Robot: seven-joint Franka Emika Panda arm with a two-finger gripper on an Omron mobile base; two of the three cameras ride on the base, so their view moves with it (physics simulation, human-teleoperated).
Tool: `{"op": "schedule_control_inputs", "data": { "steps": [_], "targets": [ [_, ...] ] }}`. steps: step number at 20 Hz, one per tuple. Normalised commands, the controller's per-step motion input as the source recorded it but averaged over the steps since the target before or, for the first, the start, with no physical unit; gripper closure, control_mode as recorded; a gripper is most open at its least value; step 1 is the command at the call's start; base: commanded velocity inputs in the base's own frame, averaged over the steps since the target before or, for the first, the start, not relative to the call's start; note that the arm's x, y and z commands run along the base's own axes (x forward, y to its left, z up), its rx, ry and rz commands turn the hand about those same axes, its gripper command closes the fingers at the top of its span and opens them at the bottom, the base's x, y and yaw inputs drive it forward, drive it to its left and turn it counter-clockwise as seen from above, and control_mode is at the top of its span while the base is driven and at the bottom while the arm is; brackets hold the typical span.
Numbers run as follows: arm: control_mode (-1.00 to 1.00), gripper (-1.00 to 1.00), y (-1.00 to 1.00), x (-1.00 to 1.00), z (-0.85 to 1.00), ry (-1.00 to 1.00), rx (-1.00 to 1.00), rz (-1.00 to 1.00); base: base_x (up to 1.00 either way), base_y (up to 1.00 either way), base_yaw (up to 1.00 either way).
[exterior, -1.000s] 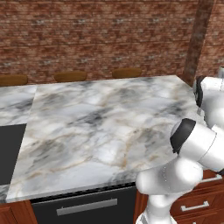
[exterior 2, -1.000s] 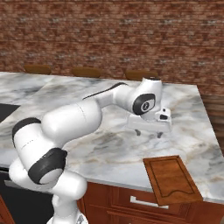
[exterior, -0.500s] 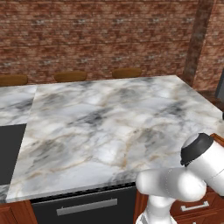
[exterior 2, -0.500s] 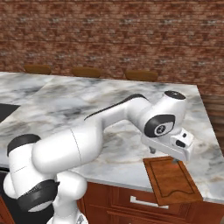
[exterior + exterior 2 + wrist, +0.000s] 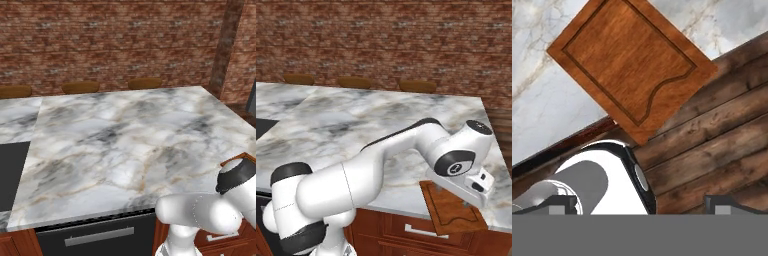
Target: Move the cutting board and knife to the sink. Then move spray from the cabinet to the counter.
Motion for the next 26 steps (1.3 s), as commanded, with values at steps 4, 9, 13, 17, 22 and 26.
{"op": "schedule_control_inputs", "data": {
  "steps": [4, 9, 13, 17, 22, 26],
  "targets": [
    [-1.00, -1.00, 0.00, -0.34, -0.34, -0.02, 0.15, 0.00, 0.00, 0.00, 0.00],
    [-1.00, -1.00, 0.00, -0.22, -0.41, -0.01, 0.16, -0.02, 0.00, 0.00, 0.00],
    [-1.00, -1.00, 0.00, -0.09, -0.33, -0.02, 0.11, -0.03, 0.00, 0.00, 0.00],
    [-1.00, -1.00, 0.00, -0.08, -0.31, -0.06, 0.18, -0.05, 0.00, 0.00, 0.00],
    [-1.00, -1.00, 0.00, -0.17, -0.32, -0.14, 0.23, -0.08, 0.00, 0.00, 0.00],
    [-1.00, -1.00, 0.00, -0.09, -0.25, -0.18, 0.21, -0.13, 0.00, 0.00, 0.00]
  ]
}}
